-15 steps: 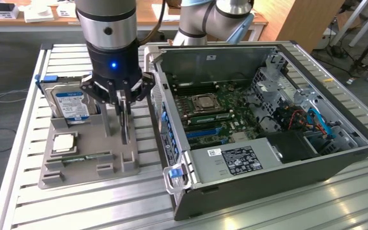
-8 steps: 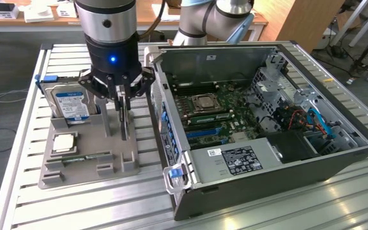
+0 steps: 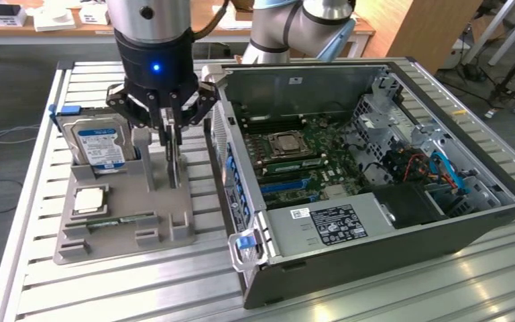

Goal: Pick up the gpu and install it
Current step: 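Pick up the gpu and move the gpu toward the slot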

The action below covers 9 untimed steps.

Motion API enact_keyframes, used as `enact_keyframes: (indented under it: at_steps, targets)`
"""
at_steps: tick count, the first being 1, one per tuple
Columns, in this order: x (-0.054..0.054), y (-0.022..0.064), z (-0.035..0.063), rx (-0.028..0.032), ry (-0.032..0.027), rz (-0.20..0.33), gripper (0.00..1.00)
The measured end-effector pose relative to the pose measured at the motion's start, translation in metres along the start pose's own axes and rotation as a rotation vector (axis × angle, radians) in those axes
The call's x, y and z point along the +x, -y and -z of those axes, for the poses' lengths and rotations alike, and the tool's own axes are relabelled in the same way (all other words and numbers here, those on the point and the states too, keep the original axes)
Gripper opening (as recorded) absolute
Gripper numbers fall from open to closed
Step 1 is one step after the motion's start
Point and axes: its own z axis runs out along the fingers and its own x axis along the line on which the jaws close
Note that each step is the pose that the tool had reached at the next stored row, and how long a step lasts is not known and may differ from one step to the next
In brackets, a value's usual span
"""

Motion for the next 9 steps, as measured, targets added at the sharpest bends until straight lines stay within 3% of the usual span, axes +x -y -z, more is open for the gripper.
enact_keyframes:
  at_steps: [9]
  targets:
    - [-0.001,-0.0021,0.0225,-0.0071,-0.0006,0.0,0.27]
